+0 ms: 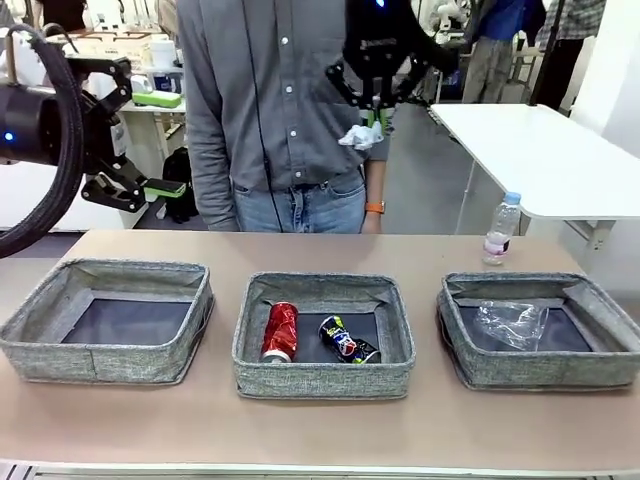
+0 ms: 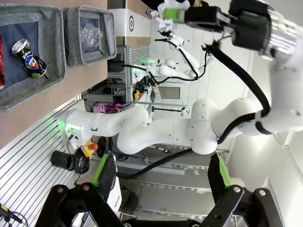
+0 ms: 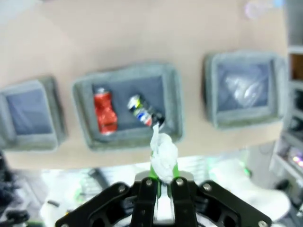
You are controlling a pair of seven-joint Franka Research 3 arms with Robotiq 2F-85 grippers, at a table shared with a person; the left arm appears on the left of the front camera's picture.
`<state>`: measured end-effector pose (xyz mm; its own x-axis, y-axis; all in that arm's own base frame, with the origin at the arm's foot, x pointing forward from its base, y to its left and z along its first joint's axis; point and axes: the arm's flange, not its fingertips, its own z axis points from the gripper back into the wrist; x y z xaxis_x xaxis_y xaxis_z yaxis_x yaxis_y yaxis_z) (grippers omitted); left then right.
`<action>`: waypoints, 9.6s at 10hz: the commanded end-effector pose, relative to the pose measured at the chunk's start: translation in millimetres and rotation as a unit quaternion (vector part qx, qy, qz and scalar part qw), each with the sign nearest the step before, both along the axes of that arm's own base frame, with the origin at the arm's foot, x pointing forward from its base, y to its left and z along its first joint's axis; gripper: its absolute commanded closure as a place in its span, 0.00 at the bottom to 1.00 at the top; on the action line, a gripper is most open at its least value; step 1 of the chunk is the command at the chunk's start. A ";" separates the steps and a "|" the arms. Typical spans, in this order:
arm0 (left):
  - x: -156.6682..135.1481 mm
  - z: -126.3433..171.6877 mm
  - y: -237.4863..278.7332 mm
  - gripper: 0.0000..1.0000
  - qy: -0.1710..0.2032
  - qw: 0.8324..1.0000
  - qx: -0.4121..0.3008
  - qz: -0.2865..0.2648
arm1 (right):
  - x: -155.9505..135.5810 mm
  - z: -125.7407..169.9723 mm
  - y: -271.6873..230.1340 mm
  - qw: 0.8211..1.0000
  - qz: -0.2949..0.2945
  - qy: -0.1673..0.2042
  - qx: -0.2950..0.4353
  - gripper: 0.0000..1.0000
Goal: Sort the waste into the appropriate baskets.
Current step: Pick up the waste item pointed out by the person, then place the picked waste into the Fabric basket indicated by the person.
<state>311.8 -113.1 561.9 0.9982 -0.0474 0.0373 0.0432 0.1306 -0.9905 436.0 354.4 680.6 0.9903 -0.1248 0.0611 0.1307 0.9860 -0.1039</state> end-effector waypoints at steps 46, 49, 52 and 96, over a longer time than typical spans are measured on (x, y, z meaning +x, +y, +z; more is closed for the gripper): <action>-66.3 -54.4 195.1 0.00 0.144 0.953 0.185 0.194 | -2.5 -60.7 198.8 0.968 0.244 -0.040 0.036 0.93; -108.5 -74.6 248.8 0.00 0.184 0.928 0.155 0.286 | 1.9 -137.6 270.6 0.917 0.372 -0.099 0.099 0.93; -84.8 -59.8 261.6 0.00 0.185 0.927 0.188 0.265 | 0.1 -185.5 304.4 0.881 0.462 -0.026 0.095 0.93; 20.6 -81.4 19.9 0.00 0.167 0.981 -0.076 -0.063 | -111.4 -158.8 -253.7 0.796 0.058 -0.115 0.591 0.00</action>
